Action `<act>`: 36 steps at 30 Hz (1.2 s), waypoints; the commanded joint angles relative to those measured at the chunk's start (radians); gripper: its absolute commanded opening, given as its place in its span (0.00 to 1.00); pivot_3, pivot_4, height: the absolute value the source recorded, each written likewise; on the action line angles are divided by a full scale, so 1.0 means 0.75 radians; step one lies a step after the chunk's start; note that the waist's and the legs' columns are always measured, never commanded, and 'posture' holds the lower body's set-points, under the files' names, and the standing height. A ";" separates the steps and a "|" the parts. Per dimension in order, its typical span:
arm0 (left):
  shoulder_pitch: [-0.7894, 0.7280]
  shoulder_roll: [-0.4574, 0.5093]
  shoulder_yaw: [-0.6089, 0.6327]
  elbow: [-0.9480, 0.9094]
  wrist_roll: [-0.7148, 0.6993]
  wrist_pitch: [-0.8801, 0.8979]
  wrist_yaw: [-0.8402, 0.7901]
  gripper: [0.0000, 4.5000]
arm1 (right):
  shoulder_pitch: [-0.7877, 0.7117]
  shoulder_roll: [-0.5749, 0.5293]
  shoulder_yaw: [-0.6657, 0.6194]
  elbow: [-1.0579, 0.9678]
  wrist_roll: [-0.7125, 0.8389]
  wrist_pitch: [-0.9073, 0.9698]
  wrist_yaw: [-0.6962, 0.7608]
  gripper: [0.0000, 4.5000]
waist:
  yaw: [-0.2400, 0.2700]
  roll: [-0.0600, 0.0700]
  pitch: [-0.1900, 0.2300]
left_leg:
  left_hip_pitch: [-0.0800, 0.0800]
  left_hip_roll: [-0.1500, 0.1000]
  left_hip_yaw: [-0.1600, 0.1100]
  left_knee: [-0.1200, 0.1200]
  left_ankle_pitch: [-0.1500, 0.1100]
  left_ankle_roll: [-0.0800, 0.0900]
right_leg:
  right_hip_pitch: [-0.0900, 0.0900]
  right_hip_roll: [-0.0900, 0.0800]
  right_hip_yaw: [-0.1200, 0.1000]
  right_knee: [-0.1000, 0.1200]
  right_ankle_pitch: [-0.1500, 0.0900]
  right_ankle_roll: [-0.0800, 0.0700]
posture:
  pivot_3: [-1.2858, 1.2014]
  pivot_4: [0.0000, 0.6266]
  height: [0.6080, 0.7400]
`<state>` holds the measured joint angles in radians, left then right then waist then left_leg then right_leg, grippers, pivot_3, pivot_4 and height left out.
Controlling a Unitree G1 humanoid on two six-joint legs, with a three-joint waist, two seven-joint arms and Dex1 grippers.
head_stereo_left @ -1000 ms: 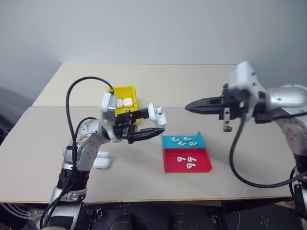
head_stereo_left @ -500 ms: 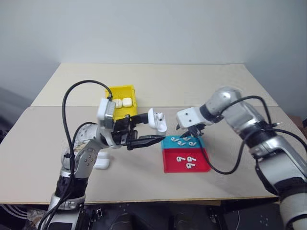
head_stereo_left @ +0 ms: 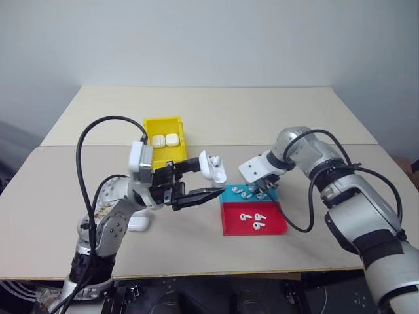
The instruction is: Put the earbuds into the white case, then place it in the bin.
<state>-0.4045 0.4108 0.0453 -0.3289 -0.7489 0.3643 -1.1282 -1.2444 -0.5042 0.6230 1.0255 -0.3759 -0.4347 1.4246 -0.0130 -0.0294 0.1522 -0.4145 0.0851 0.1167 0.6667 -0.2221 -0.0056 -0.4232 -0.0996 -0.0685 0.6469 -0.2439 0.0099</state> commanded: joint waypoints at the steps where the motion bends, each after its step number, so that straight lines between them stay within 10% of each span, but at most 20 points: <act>1: 0.005 0.010 0.020 -0.069 -0.032 -0.015 0.027 0.62 | -0.051 0.016 -0.017 0.054 -0.045 -0.019 -0.054 0.45 | 0.000 0.000 0.000 | 0.000 0.000 0.000 0.000 0.000 0.000 | 0.000 0.000 0.000 0.000 0.000 0.000 | 0.52 0.24 1.00; 12: 0.008 0.025 0.019 -0.083 -0.049 -0.011 0.056 0.62 | -0.054 0.039 -0.045 0.112 -0.073 -0.042 -0.055 0.45 | -0.001 0.000 0.000 | 0.001 0.000 0.000 -0.001 0.001 -0.001 | 0.000 0.000 0.000 0.000 0.000 0.000 | 0.52 0.24 1.00; 18: 0.001 0.035 0.024 -0.066 -0.053 -0.015 0.054 0.62 | -0.032 0.045 -0.053 0.104 -0.063 -0.033 -0.039 0.14 | -0.001 0.000 0.000 | 0.001 0.000 0.000 -0.001 0.001 -0.002 | 0.000 0.000 0.000 0.000 0.000 0.000 | 0.52 0.24 1.00; 25: -0.003 0.044 0.022 -0.059 -0.053 -0.014 0.050 0.62 | -0.025 0.023 -0.152 0.031 0.002 0.100 -0.038 0.14 | -0.001 0.000 0.000 | 0.001 0.000 0.000 -0.001 0.001 -0.002 | 0.000 0.000 0.000 0.000 0.000 0.000 | 0.52 0.24 1.00; 36: -0.061 0.083 0.061 0.056 -0.057 -0.013 -0.005 0.62 | 0.162 -0.108 -0.774 -0.905 0.757 1.123 0.061 0.14 | 0.006 0.004 0.002 | 0.000 0.000 -0.001 -0.002 0.001 -0.002 | 0.001 0.000 -0.001 -0.001 0.000 0.000 | 0.52 0.24 1.00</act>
<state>-0.4320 0.4670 0.0657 -0.2921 -0.7718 0.3681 -1.1200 -1.1452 -0.5816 0.1390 0.5083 0.0345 0.2308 1.4695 -0.0083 -0.0266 0.1539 -0.4146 0.0851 0.1160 0.6654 -0.2228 -0.0045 -0.4223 -0.0998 -0.0695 0.6464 -0.2438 0.0097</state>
